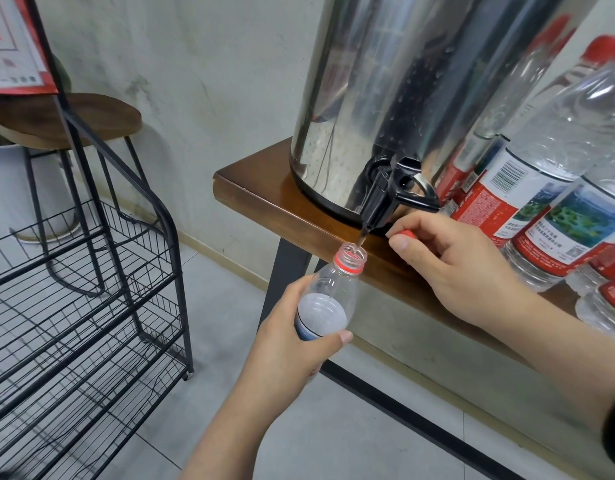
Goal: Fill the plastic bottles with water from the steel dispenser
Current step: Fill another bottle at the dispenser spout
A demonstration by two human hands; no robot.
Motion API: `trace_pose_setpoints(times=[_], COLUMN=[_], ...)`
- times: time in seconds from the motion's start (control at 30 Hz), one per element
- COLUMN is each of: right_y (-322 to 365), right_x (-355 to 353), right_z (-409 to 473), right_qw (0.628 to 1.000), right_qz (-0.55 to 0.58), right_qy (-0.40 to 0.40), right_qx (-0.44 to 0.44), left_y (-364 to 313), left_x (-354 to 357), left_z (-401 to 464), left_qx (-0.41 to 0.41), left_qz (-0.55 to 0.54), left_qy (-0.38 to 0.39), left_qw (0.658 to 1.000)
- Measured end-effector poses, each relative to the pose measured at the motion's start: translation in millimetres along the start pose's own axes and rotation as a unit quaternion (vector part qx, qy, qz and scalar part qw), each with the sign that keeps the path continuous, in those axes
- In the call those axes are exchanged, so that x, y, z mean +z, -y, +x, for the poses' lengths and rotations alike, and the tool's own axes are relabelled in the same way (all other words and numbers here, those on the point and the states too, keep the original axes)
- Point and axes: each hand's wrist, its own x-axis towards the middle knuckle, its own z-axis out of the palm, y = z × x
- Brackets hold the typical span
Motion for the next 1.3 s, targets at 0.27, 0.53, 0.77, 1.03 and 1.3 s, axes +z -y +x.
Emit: trace_pose_setpoints(times=[0.27, 0.53, 0.77, 1.03, 1.3], right_y=[0.6, -0.4, -2.7, -1.3, -1.4], right_x=[0.0, 0.4, 0.4, 0.1, 0.2], right_z=[-0.6, -0.6, 0.3, 0.0, 0.0], right_qw=[1.0, 1.0, 1.0, 1.0, 1.0], right_qz=[0.005, 0.011, 0.007, 0.003, 0.003], right_qy=[-0.001, -0.003, -0.003, 0.0, -0.004], right_qx=[-0.002, -0.004, -0.002, -0.001, 0.002], left_y=[1.1, 1.5, 1.8, 0.9, 0.0], left_x=[-0.1, -0.4, 0.1, 0.6, 0.4], left_z=[0.8, 0.6, 1.3, 0.7, 0.0], left_qx=[0.001, 0.0, -0.001, -0.01, -0.006], left_qz=[0.009, 0.014, 0.006, 0.005, -0.002], left_qy=[-0.002, -0.001, -0.003, 0.003, -0.007], left_qw=[1.0, 1.0, 1.0, 1.0, 1.0])
